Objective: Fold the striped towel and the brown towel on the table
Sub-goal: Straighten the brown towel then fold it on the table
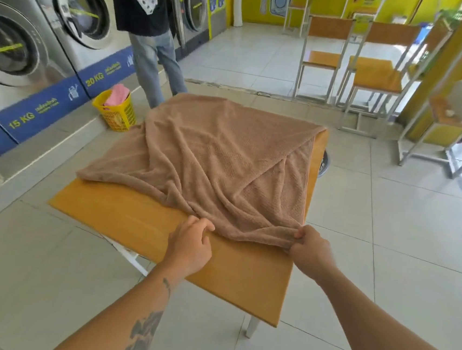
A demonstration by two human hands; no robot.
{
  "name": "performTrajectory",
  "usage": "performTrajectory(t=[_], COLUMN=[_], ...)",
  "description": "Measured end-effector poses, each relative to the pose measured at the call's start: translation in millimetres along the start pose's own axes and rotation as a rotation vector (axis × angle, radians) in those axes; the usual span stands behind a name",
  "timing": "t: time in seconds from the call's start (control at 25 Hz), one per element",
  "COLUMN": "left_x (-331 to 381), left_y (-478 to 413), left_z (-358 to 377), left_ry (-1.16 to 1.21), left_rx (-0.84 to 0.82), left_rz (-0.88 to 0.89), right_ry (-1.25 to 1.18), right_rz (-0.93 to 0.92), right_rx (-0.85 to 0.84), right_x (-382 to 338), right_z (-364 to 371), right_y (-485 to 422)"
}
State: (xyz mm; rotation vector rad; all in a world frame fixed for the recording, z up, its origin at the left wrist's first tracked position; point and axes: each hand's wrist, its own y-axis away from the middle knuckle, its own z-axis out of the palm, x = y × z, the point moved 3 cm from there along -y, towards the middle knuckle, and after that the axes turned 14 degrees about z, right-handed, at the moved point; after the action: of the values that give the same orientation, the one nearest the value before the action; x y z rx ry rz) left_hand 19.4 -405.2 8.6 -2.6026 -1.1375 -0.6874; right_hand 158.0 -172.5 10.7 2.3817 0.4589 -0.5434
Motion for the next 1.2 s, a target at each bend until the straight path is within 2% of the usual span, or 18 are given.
performTrajectory(t=[0.12, 0.28, 0.36, 0.48, 0.64, 0.76, 0.88, 1.0, 1.08, 1.2], left_x=[-25, -61, -87, -131, -182, -209, -228, -235, -238, -244], left_y=[10, -3, -22, -50, -77, -88, -106, -112, -106, -86], left_z=[-20, -43, -51, -65, -76, -76, -75, -81, -83, -83], left_ry=[0.034, 0.083, 0.088, 0.059, -0.146, -0.266, -0.343, -0.371, -0.380, -0.384], left_rx=[0.000, 0.014, 0.003, -0.020, -0.099, -0.146, -0.163, -0.223, -0.292, -0.314], left_rz=[-0.036, -0.011, 0.013, 0.076, 0.178, 0.284, 0.357, 0.365, 0.353, 0.344], right_ry=[0.331, 0.398, 0.557, 0.698, 0.707, 0.666, 0.535, 0.565, 0.600, 0.646], right_rz=[-0.037, -0.197, -0.230, -0.192, -0.062, 0.016, 0.130, 0.209, 0.232, 0.281], right_rx=[0.079, 0.069, 0.082, 0.126, 0.282, 0.354, 0.253, 0.110, 0.087, 0.028], right_x=[-18, -56, -71, -88, -106, -116, -116, -101, -96, -96], right_z=[11, 38, 61, 110, 143, 140, 125, 117, 113, 118], right_y=[9, 24, 29, 35, 36, 31, 25, 30, 37, 45])
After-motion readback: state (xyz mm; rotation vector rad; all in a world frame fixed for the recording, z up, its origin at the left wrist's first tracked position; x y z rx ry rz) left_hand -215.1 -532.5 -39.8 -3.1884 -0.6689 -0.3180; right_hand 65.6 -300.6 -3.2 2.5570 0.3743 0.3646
